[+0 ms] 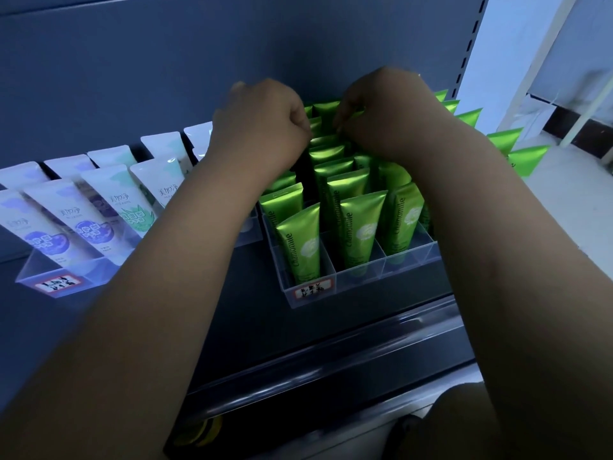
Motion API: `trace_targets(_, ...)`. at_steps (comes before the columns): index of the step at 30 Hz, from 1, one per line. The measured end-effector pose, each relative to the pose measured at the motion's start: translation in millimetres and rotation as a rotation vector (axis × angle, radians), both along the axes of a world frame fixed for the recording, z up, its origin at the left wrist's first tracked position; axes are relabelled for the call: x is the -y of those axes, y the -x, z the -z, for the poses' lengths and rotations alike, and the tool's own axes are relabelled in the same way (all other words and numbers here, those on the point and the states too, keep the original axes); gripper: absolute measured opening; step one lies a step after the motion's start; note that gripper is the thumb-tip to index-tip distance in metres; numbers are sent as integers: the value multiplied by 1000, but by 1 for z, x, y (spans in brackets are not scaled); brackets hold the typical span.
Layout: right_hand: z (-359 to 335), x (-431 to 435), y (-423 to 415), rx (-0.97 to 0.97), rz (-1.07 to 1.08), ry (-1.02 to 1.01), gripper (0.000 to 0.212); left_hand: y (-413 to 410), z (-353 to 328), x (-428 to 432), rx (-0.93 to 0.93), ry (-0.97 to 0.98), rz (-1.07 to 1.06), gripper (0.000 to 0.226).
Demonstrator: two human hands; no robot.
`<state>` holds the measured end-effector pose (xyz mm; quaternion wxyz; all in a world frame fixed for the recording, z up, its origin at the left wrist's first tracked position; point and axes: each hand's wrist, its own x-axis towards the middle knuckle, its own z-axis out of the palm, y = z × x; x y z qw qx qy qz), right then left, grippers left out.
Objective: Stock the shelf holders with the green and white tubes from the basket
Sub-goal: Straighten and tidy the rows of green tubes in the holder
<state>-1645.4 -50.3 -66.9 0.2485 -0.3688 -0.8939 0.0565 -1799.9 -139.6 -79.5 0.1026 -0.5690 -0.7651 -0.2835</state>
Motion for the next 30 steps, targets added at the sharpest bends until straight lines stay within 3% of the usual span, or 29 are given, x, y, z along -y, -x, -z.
trace_targets(30,-8,14,3,12,-39,61,18,4,1,2,62,56,-22,10)
